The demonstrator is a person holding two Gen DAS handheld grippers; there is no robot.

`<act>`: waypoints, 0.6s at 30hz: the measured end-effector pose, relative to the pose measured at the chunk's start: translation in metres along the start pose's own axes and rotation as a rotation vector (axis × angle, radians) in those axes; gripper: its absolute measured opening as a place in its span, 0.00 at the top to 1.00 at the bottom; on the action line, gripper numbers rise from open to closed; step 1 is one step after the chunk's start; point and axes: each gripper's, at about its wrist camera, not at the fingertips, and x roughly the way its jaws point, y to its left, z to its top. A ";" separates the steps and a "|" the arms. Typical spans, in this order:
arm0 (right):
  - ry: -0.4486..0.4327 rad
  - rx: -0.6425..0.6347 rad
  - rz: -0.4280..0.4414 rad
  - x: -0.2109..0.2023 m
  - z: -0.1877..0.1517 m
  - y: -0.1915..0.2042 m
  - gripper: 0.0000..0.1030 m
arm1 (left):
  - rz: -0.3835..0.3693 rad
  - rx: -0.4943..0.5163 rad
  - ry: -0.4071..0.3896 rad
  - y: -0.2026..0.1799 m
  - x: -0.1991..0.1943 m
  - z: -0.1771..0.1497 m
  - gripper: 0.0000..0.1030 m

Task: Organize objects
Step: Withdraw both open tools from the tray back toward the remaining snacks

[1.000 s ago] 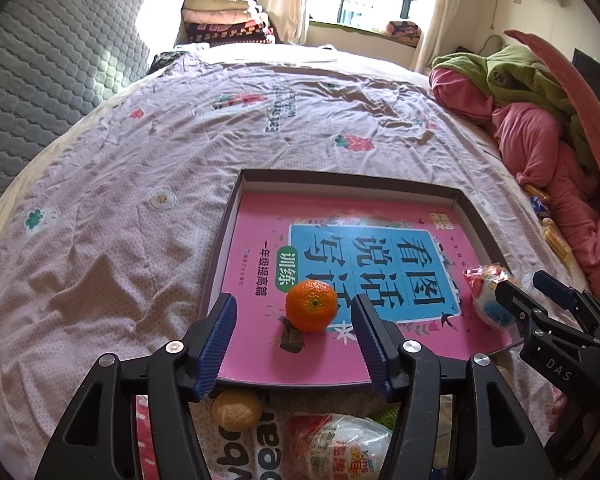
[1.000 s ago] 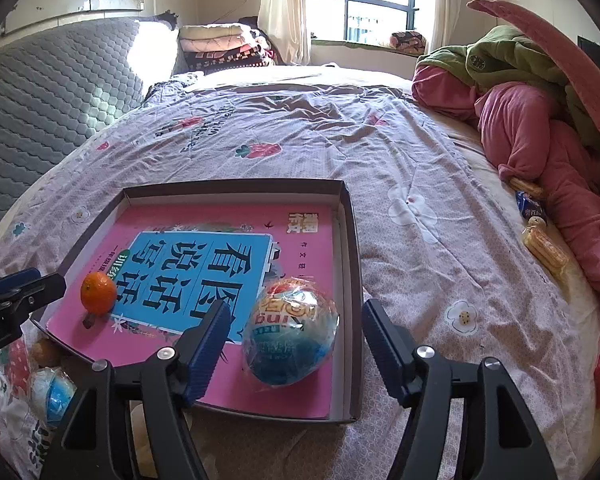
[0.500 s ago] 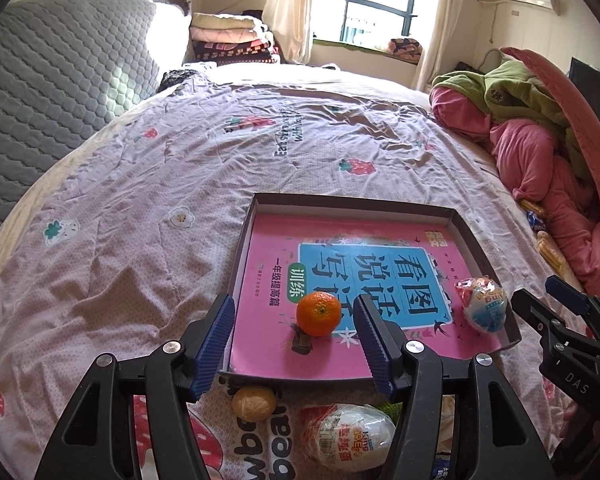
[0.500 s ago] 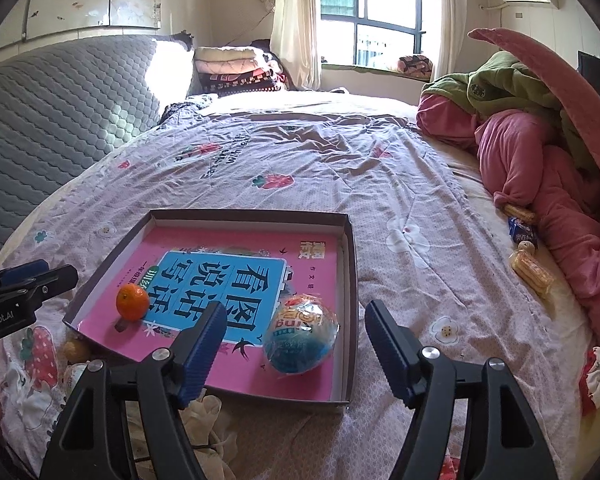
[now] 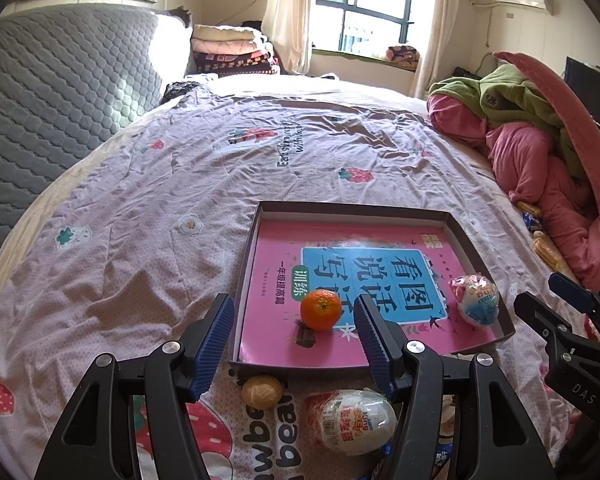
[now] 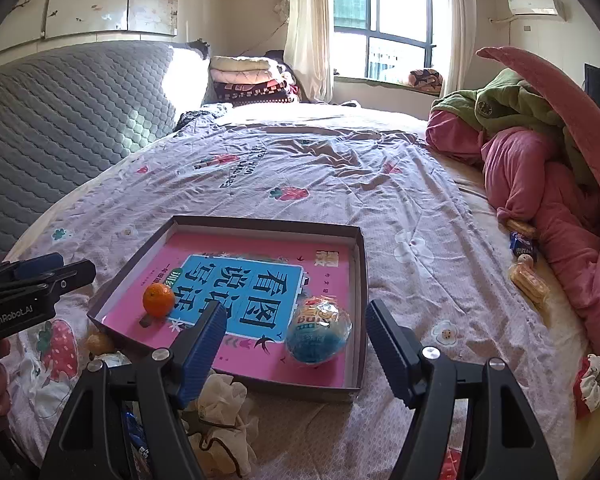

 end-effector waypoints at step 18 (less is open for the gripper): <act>-0.001 -0.040 0.016 -0.016 -0.016 0.012 0.31 | -0.001 0.039 -0.009 -0.018 -0.015 -0.021 0.38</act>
